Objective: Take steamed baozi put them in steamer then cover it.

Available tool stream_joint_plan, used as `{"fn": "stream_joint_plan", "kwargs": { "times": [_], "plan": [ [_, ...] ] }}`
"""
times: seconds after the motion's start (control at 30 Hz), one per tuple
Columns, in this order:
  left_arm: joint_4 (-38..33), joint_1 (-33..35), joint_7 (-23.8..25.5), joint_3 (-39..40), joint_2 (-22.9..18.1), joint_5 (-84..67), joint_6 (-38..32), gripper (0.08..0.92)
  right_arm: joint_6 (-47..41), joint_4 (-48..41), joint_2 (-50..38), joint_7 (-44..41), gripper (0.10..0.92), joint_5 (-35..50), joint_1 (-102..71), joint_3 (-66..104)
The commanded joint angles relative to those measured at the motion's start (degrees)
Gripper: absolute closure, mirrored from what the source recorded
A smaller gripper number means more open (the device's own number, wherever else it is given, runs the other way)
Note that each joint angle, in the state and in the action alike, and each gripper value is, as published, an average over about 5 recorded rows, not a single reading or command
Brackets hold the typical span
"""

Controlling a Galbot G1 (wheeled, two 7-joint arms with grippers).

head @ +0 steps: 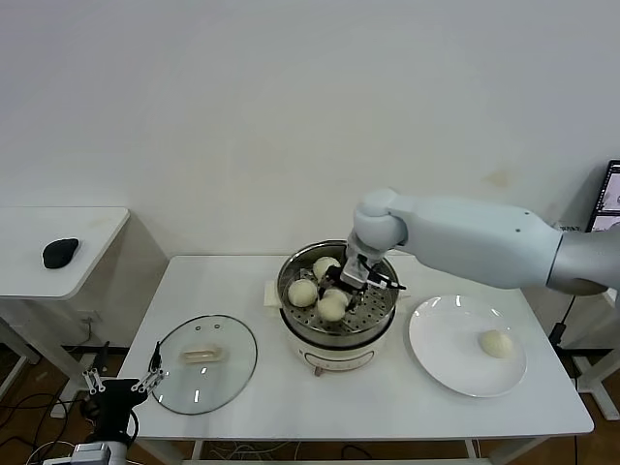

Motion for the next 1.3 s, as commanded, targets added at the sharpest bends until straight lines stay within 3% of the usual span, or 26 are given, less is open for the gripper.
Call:
{"fn": "stream_joint_plan", "kwargs": {
  "times": [0.03, 0.23, 0.57, 0.73, 1.0, 1.17, 1.3],
  "plan": [
    [0.0, 0.0, 0.0, 0.0, -0.1, 0.1, 0.0, 0.177, 6.0, 1.9, 0.9, -0.1, 0.415, -2.9, -0.3, -1.3],
    [0.1, -0.1, 0.0, 0.2, -0.2, 0.2, 0.0, 0.177, 6.2, 2.6, 0.0, -0.3, 0.384, -2.7, -0.3, -1.4],
    [0.2, -0.7, 0.1, 0.6, 0.3, 0.2, 0.1, 0.177, 4.2, 2.2, -3.9, -0.3, 0.207, -0.5, 2.4, 1.2],
    [0.2, -0.9, 0.1, 0.6, 0.8, 0.1, 0.1, 0.177, -6.6, 1.0, -8.9, -2.2, 0.203, 3.8, 3.9, 4.8],
    [0.2, -1.4, 0.1, 0.8, 1.8, -0.1, 0.2, 0.177, -34.1, 6.3, -23.0, -2.2, 0.203, 10.9, 5.3, 5.4],
    [0.6, -1.8, 0.1, 1.6, 2.2, 0.0, 0.2, 0.177, -40.6, 10.4, -33.5, -2.0, 0.203, 10.5, 2.1, 8.4],
    [0.8, -2.1, 0.2, 2.2, 2.4, 0.0, 0.2, 0.177, -40.8, 10.7, -39.1, -2.2, 0.203, 6.9, -2.4, 11.2]
  ]
}}
